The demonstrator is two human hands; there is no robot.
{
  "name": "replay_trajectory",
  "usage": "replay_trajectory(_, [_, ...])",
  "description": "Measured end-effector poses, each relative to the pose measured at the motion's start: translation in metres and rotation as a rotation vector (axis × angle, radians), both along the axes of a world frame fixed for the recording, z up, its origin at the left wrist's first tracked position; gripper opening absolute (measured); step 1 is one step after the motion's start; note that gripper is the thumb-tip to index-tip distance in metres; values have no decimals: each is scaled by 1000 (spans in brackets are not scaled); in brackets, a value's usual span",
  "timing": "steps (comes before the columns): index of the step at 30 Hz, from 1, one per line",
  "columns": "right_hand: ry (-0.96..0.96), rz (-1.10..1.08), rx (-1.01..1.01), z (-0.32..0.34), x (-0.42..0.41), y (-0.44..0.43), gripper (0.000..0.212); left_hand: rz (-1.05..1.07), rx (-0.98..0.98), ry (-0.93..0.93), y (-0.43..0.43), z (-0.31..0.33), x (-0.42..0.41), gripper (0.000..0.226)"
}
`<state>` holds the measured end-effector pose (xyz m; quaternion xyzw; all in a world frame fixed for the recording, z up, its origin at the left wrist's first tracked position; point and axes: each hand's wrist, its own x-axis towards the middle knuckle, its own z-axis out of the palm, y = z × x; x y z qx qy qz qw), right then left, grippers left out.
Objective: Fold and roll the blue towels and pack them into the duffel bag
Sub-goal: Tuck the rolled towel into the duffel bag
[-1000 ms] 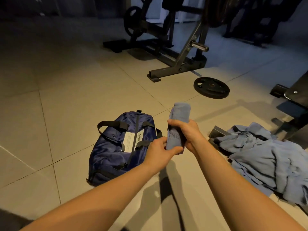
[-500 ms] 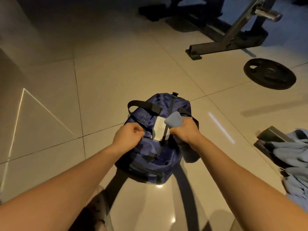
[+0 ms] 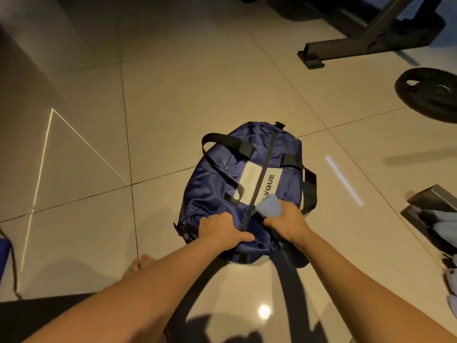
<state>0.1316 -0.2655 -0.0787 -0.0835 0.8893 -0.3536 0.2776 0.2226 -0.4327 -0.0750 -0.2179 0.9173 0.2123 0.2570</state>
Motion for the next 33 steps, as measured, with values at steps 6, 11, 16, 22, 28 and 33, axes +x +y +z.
replay_trajectory(6, [-91,-1,11,1,0,-3,35,127,42,194,11,-14,33,30])
replay_trajectory(11, [25,47,71,-21,29,-3,31,342,155,603,27,-19,77,32])
replay_trajectory(16, [71,99,105,-40,55,-7,25,449,161,522,32,-22,102,32])
replay_trajectory(22, [22,353,74,-22,48,-48,20,550,195,399,30,-26,117,22])
replay_trajectory(28, [-45,413,123,-34,52,-55,17,595,272,311,32,-33,120,21])
replay_trajectory(33, [-39,411,74,-40,48,-53,17,723,230,275,29,-37,105,34])
